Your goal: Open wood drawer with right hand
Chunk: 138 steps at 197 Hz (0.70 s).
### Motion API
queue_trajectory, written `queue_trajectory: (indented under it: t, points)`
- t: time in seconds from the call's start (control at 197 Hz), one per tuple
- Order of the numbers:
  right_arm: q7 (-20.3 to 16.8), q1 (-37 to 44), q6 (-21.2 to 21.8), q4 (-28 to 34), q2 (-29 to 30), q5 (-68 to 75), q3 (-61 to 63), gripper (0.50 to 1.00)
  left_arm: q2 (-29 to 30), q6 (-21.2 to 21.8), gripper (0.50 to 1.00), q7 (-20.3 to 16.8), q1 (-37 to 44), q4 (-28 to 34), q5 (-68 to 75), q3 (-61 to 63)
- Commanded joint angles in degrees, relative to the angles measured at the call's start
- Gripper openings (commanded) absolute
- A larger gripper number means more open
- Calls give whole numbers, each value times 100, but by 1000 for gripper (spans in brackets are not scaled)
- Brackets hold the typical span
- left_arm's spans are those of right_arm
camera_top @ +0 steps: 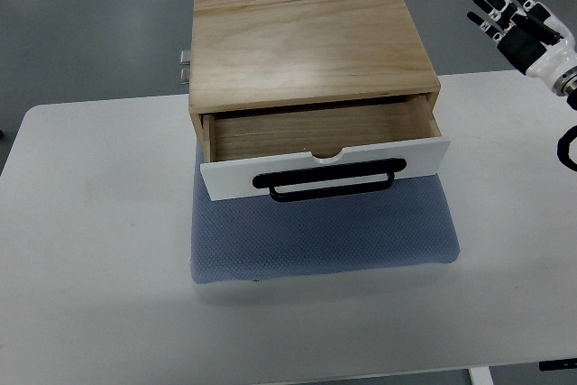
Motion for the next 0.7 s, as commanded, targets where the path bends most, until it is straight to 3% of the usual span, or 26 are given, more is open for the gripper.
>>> queue_trajectory:
  t: [0.0, 0.178, 0.696]
  points:
    - [-390, -97, -65, 2, 174, 239, 8, 944, 0, 0, 1000, -1, 3, 0, 0, 0]
    - [-979, -132, -196, 20, 227, 705, 17, 944, 0, 0, 1000, -1, 3, 0, 0, 0]
    - [-909, -141, -100, 20, 227, 678, -36, 944, 0, 0, 1000, -1, -6, 0, 0, 0]
